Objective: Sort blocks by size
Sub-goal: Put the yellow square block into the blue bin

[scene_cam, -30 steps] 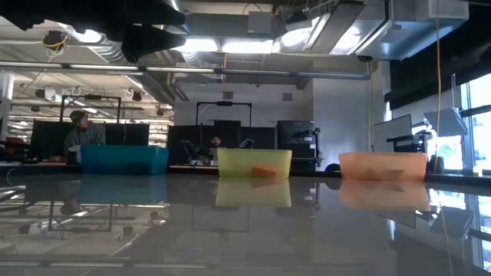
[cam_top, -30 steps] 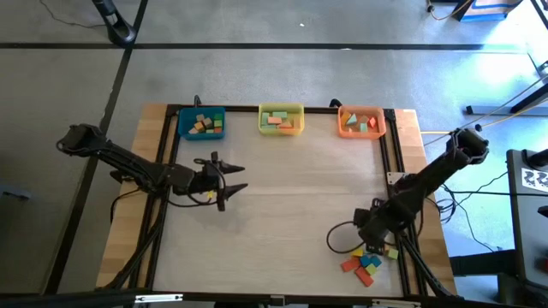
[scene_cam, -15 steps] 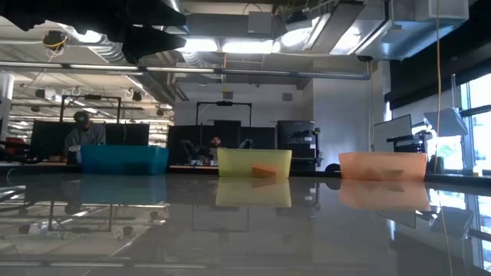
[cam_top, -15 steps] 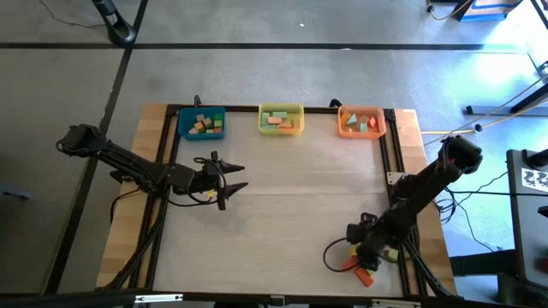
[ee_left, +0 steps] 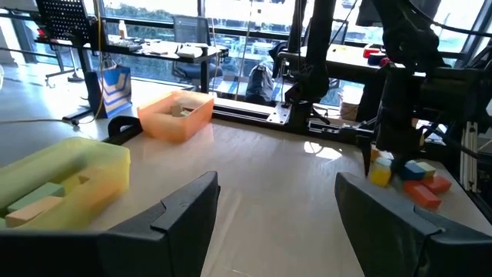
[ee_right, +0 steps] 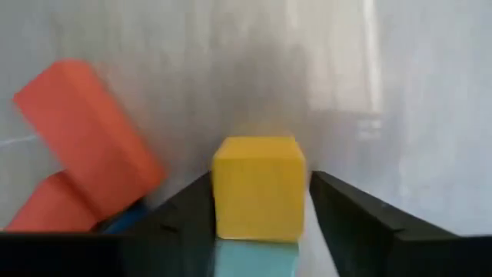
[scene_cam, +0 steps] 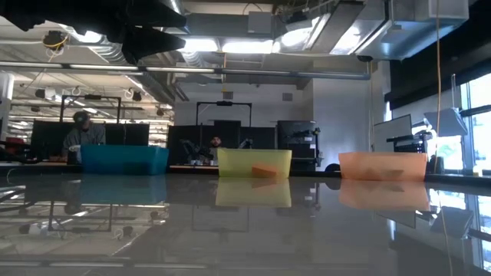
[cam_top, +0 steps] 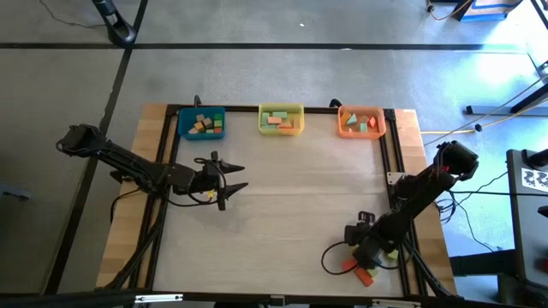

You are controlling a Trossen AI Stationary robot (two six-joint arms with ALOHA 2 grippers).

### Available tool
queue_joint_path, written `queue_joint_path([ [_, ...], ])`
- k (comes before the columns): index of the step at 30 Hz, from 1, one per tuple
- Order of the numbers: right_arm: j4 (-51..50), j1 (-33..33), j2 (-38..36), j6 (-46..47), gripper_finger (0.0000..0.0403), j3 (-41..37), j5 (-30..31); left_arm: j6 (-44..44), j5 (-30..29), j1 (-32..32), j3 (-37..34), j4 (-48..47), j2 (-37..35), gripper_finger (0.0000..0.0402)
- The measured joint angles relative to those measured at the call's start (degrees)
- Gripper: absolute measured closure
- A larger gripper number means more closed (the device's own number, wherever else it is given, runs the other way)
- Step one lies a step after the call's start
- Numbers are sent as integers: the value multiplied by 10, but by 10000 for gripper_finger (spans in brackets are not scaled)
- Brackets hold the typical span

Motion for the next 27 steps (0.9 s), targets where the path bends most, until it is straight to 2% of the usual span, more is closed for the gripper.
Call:
queue_joint_path([
  [2,0,0,0,-1,235,0,30,0,0,0,0,-1,0,153],
  [6,5,-1,0,-13,272,0,35,-1,0,0,0,0,0,153],
  [10,5,-1,0,-17,269,0,45,-1,0,0,0,-1,0,153],
  [16,5,-42,0,-24,228,0,65,-2,0,0,0,-2,0,153],
  [27,31,-148,0,-125,260,0,64,-2,0,0,0,-5,0,153],
])
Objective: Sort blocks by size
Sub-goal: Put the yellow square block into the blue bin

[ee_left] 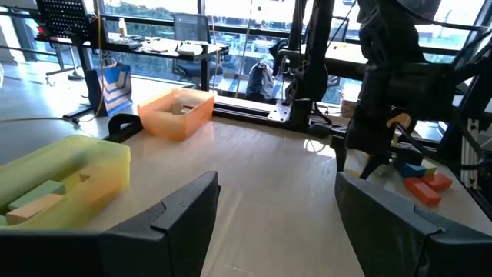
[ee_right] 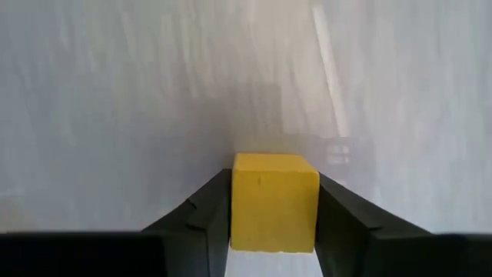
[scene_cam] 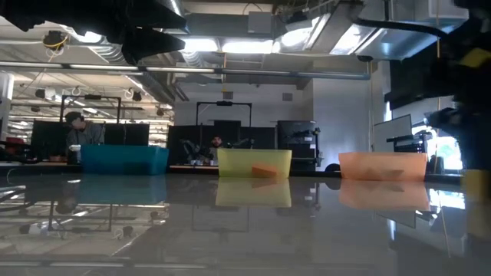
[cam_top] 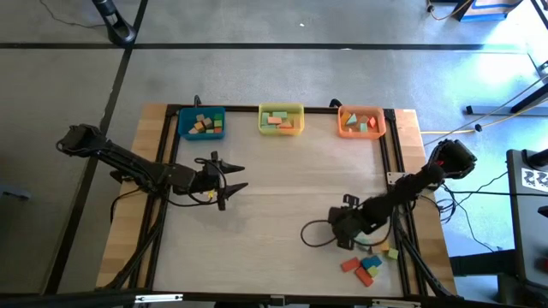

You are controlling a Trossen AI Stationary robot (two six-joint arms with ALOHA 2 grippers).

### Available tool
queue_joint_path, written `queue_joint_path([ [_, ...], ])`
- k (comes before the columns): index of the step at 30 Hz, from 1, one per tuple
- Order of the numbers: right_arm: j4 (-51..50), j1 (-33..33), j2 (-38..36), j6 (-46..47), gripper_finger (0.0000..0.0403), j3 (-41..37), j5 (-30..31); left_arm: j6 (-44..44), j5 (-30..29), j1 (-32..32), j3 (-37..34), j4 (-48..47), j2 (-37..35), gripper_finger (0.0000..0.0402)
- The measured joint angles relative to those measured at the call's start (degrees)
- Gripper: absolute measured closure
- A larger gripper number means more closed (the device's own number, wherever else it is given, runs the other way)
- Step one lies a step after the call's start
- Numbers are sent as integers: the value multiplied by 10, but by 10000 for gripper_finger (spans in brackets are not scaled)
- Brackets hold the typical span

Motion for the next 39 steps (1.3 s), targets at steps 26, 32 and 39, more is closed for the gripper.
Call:
queue_joint_path([
  [26,11,-127,-6,-188,275,43,-43,34,0,1,0,-19,0,153],
  [32,-10,-194,-5,-317,275,116,-18,93,-5,6,13,-10,-15,153],
  [39,83,-285,-5,-444,275,152,19,136,-186,24,16,-33,-28,153],
])
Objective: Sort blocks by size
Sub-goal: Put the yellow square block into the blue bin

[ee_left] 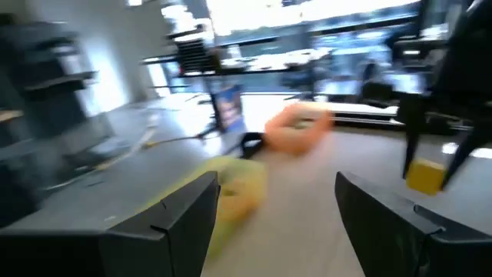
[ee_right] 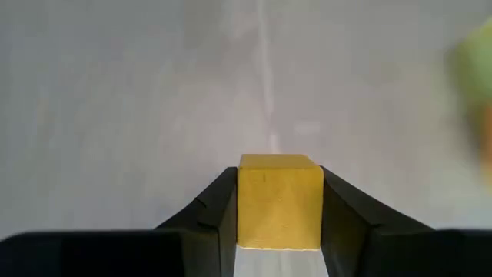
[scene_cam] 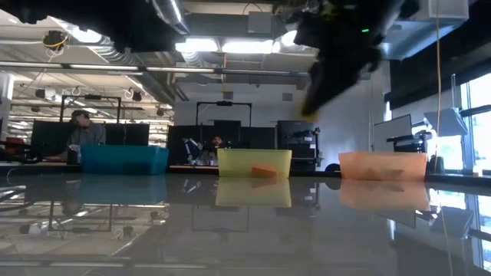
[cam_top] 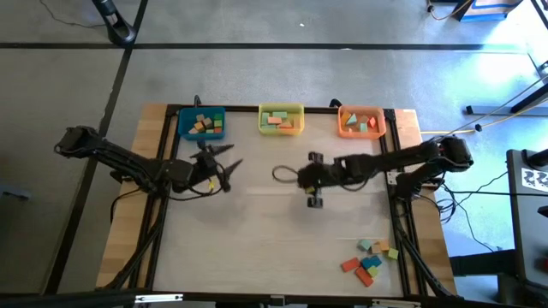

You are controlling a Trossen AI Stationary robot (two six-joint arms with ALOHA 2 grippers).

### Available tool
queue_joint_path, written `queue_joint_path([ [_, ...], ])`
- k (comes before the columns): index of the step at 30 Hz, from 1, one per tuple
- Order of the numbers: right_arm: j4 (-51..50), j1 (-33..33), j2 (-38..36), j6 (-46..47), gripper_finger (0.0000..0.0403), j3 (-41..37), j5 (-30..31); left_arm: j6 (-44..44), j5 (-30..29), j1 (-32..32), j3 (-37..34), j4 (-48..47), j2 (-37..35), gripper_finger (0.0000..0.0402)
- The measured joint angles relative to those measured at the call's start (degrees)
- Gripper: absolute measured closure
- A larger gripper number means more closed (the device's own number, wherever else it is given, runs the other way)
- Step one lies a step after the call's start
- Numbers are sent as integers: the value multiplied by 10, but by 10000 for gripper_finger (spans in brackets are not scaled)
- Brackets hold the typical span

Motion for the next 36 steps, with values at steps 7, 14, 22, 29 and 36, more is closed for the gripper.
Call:
queue_joint_path([
  [7,174,-83,31,-60,275,-2,-10,-43,6,53,0,-39,1,153],
  [14,275,-141,84,-100,275,-2,-34,-67,143,105,-1,-104,2,153],
  [22,294,-189,81,-111,275,-2,-33,-32,218,180,-1,-116,2,153],
  [29,382,-215,91,-112,275,-2,-71,-4,362,302,-1,-80,2,153],
  [36,435,-216,93,-158,275,-2,-112,-31,546,397,-1,-70,2,153],
])
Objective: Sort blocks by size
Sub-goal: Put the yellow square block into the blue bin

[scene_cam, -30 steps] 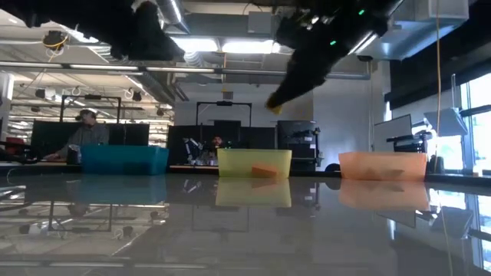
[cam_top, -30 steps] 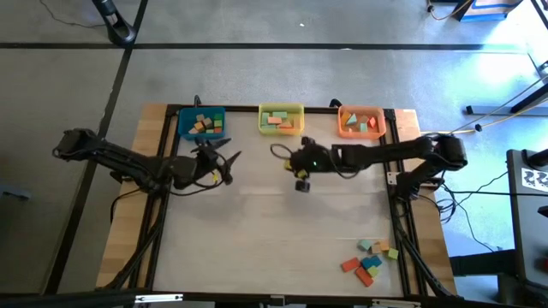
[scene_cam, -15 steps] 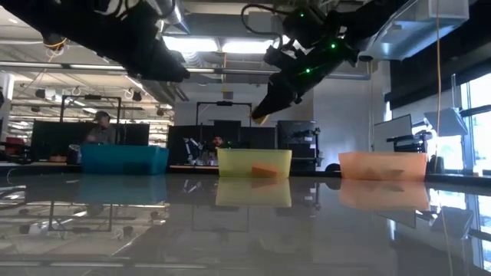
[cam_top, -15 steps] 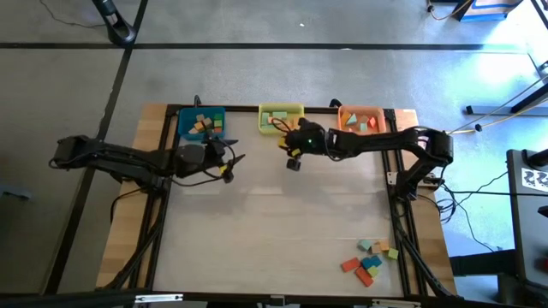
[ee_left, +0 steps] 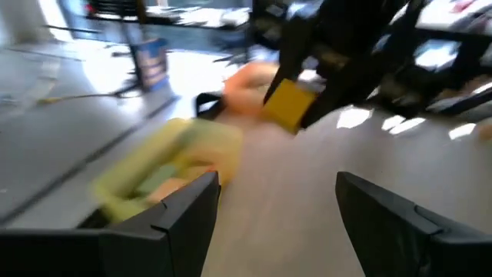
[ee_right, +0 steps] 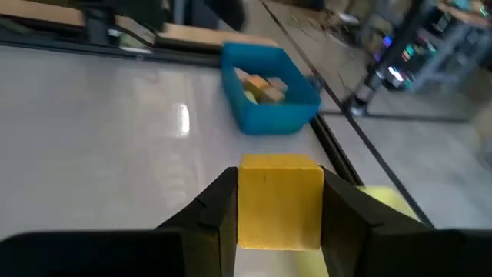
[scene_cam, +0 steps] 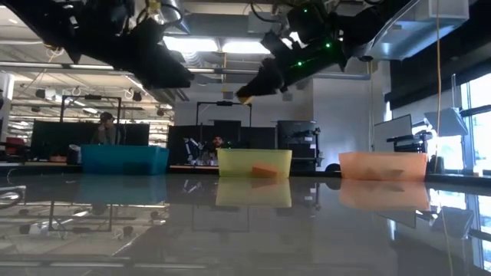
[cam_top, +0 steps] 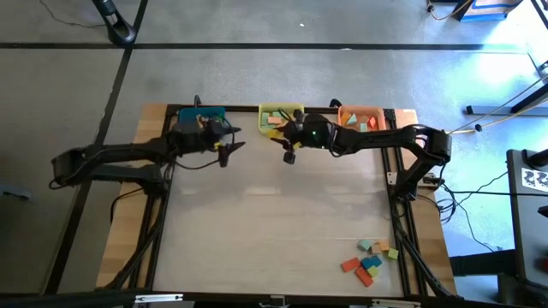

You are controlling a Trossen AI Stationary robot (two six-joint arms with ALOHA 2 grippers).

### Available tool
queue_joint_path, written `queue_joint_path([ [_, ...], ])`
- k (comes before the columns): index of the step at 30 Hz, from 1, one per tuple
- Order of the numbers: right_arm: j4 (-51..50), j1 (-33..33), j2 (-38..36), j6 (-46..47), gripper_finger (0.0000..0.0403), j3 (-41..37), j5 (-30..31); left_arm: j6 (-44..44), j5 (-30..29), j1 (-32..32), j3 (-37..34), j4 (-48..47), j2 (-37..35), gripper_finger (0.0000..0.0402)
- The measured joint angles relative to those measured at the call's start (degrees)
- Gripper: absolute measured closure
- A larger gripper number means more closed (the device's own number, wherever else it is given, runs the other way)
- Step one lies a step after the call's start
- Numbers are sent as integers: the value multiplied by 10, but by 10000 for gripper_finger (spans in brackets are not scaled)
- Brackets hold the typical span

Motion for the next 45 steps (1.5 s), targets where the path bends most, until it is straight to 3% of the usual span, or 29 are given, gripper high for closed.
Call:
queue_joint_path([
  [4,35,2,0,-25,275,0,-64,-101,132,24,0,57,4,153],
  [7,58,28,0,-48,275,0,-70,-178,165,14,0,87,5,153],
  [13,105,104,0,-168,275,0,-40,-242,168,-11,0,109,5,153],
  [19,176,137,1,-246,275,0,1,-295,167,-43,0,161,5,153],
  [26,212,139,1,-254,275,0,-37,-302,142,-87,0,224,40,153],
  [38,218,138,-4,-252,275,-1,-40,-331,137,-103,11,358,151,153],
  [45,209,140,-3,-252,275,0,-32,-326,146,-112,13,371,150,153],
])
